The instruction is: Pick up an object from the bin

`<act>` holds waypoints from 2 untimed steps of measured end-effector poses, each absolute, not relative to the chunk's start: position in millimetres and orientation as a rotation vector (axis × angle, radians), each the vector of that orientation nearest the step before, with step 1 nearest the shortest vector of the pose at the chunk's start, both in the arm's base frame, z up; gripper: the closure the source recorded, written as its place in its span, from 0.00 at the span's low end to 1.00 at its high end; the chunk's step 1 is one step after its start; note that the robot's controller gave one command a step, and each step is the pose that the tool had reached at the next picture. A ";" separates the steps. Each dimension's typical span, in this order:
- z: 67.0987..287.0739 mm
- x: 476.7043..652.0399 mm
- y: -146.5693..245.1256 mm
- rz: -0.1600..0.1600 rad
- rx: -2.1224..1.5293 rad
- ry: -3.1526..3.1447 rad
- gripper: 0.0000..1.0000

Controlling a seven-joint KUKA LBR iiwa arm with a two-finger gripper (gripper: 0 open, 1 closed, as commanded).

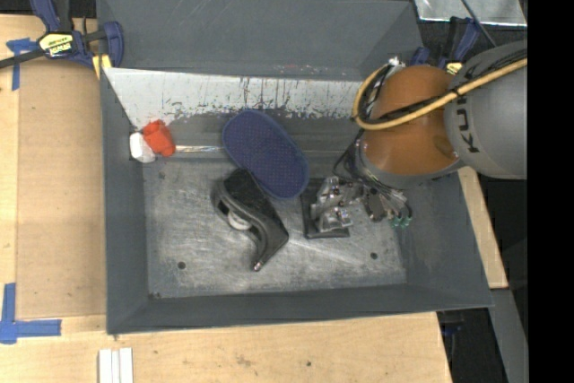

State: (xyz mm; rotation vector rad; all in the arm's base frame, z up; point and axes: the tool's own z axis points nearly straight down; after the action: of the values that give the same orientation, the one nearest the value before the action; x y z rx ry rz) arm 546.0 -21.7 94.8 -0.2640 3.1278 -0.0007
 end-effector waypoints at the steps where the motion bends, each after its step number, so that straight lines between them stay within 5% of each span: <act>1: 94.7 546.0 -21.7 -0.001 -0.265 3.128 0.00; 2: 94.8 546.0 -21.5 -0.001 -0.265 3.128 1.00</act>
Offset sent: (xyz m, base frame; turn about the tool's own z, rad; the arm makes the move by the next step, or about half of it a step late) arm 0.0000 0.0000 0.0000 0.0000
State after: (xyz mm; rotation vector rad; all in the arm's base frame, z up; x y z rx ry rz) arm 546.0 -21.5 94.8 -0.2654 3.1276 -0.0006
